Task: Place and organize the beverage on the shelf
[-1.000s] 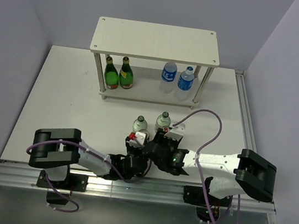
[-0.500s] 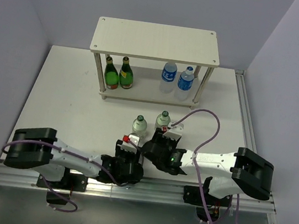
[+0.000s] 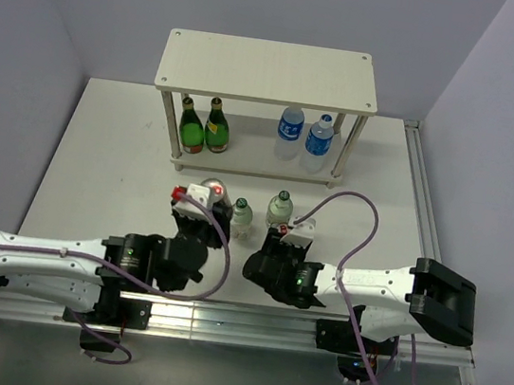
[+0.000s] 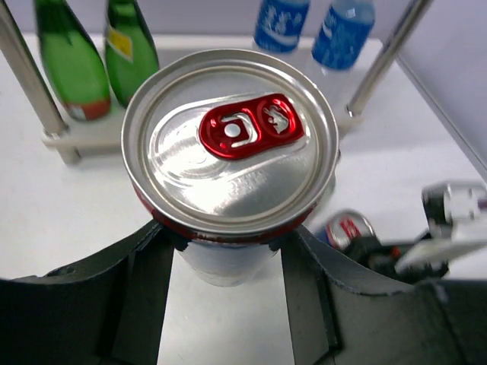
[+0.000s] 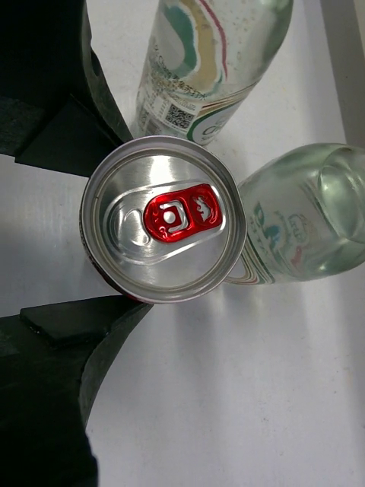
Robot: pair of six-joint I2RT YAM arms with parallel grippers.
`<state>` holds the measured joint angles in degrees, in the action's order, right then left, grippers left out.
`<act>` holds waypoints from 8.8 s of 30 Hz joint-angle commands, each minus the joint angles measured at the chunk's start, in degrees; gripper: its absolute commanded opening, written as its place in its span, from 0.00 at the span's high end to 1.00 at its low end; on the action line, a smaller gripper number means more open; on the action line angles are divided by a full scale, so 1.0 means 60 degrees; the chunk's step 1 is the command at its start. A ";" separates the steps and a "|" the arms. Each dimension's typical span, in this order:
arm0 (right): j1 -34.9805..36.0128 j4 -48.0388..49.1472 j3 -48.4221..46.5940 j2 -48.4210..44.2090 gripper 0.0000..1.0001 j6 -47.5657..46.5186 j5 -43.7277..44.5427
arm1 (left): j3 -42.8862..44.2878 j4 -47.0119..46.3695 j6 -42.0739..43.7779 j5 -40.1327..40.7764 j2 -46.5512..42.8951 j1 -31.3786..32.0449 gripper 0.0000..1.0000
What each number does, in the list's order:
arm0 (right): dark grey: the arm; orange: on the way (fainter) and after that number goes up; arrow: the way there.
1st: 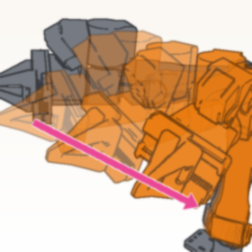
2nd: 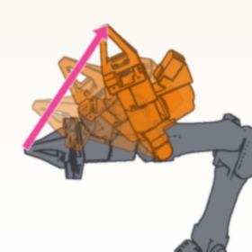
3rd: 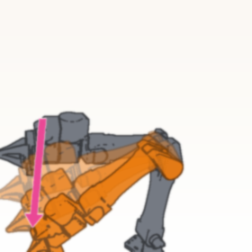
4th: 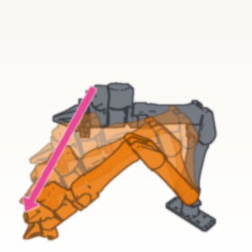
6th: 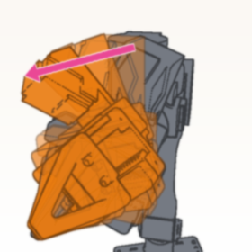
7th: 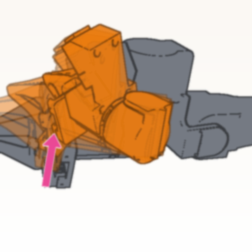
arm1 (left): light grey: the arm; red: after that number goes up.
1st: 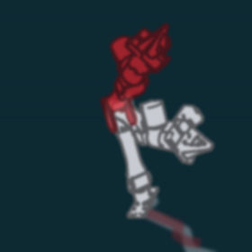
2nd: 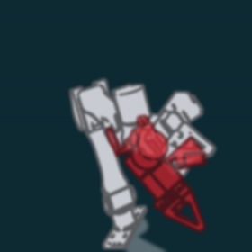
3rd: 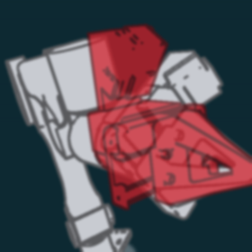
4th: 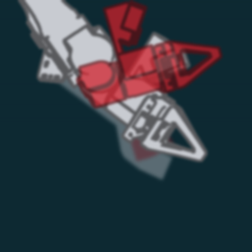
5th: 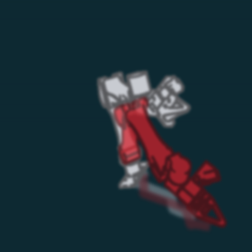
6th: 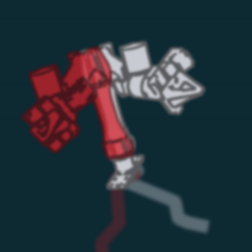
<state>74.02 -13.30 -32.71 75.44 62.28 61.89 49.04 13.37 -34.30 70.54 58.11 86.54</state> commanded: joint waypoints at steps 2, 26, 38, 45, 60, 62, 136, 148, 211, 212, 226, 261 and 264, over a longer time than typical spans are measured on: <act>0.0261 -0.0902 -0.0378 -0.0048 1.00 0.0430 -0.0002 | 0.0892 -0.2140 0.3706 -0.1148 -0.0792 -0.1614 1.00; 0.1184 -0.2689 -0.0891 -0.1469 1.00 0.0811 0.0466 | 1.0399 0.0628 0.4166 -0.8374 0.6046 -1.0247 1.00; 0.1550 -0.4328 -0.2133 -0.2568 1.00 0.0914 0.0964 | 0.9713 0.0541 0.3945 -0.8388 0.6019 -1.0542 0.78; 0.1755 -0.4479 -0.3527 -0.3388 1.00 -0.0563 0.1448 | 0.9654 0.0570 0.4004 -0.8505 0.5843 -1.0556 0.32; -0.0288 -0.0186 -0.7289 -0.2337 1.00 -0.8078 -0.0742 | 0.7679 0.0790 0.2950 -0.7847 0.2993 -1.0030 0.01; -0.0820 -0.0011 -0.8359 -0.1461 1.00 -0.8851 -0.1070 | 0.7107 0.1052 0.2745 -0.7425 0.2418 -0.9577 0.01; -0.4500 0.1322 -1.2175 0.3383 0.16 -0.8476 -0.4031 | 0.1481 0.2621 0.1103 -0.7876 -0.2755 -0.7744 0.01; -0.3038 0.0636 -0.7165 -0.1115 0.16 -0.7365 -0.1924 | 0.0954 0.1919 0.1045 -0.8096 -0.2478 -0.7393 0.01; -0.3722 0.6860 -0.0803 0.3627 0.62 -0.3788 -0.0441 | -0.0775 0.0731 0.0576 -0.6938 -0.2551 -0.6133 0.01; -0.3767 0.6831 -0.0832 0.3642 0.78 -0.3832 -0.0543 | -0.0775 0.0731 0.0561 -0.6880 -0.2580 -0.6089 0.01; -0.3284 0.3758 -0.1388 0.1594 1.00 -0.3320 -0.0676 | -0.0892 0.0775 0.0488 -0.6645 -0.2756 -0.5972 0.01; -0.2712 -0.0098 -0.7582 -0.1177 1.00 -0.7215 -0.0412 | -0.0936 0.0658 0.0620 -0.6616 -0.2902 -0.5957 0.01; -0.2727 -0.0054 -0.8198 -0.1045 1.00 -0.7699 -0.0398 | -0.0951 0.0673 0.0620 -0.6630 -0.2946 -0.5957 0.01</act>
<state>57.39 -19.09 -75.05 69.93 20.67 56.01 43.33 18.70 -30.83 29.89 41.08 50.48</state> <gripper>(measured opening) 0.755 0.994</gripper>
